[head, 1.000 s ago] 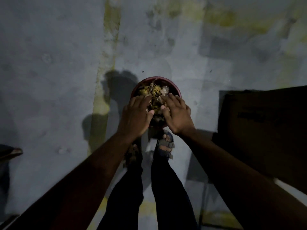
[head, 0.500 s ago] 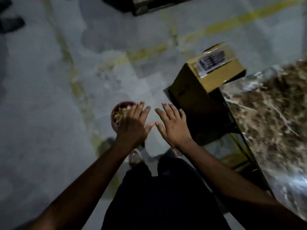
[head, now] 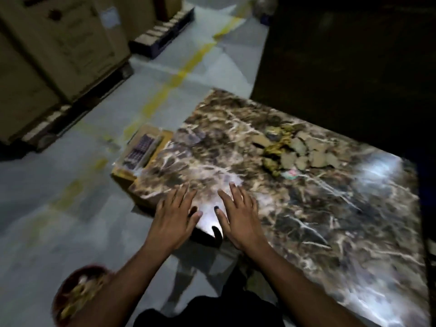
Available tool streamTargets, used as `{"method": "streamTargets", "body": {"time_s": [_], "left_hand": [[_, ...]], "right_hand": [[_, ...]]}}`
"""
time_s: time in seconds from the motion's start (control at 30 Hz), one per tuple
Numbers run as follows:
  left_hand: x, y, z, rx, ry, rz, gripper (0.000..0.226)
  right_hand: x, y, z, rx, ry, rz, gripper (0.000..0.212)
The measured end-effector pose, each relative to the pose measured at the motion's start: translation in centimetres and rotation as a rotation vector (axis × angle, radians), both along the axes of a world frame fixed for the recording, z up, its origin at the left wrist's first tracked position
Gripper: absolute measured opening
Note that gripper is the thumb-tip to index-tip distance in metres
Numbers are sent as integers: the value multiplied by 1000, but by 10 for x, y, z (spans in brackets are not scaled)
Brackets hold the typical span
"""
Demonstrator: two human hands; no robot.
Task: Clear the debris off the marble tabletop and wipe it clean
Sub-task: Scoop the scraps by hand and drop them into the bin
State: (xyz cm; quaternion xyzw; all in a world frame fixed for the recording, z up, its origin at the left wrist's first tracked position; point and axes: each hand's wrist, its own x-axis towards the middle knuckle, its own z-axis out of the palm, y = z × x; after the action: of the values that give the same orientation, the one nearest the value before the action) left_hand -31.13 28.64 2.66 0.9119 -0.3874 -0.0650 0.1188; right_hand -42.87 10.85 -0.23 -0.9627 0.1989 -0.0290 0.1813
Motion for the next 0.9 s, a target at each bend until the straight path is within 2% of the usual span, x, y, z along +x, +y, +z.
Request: {"method": "streamTargets", "body": {"time_s": [0.1, 0.27, 0.33, 0.47, 0.53, 0.6, 0.7, 0.9], "left_hand": [[-4, -89, -7, 31, 67, -86, 65], [1, -193, -10, 1, 91, -242, 67], [14, -225, -10, 15, 102, -291, 71], [50, -290, -9, -15, 124, -325, 77], [72, -325, -10, -11, 194, -284, 74], [96, -357, -14, 0, 276, -238, 74], [121, -391, -26, 1, 370, -196, 89], [119, -423, -56, 107, 366, -324, 80]], "right_hand": [[-18, -78, -4, 45, -5, -74, 53], [-33, -184, -3, 157, 3, -231, 62], [-33, -224, -2, 138, -31, -265, 60], [-26, -309, 2, 117, -123, -442, 62], [-19, -347, 7, 121, -66, -488, 65], [-7, -376, 8, 150, 58, -464, 66], [18, -402, 0, 191, 197, -346, 64], [79, -402, -31, 194, 255, -182, 72]]}}
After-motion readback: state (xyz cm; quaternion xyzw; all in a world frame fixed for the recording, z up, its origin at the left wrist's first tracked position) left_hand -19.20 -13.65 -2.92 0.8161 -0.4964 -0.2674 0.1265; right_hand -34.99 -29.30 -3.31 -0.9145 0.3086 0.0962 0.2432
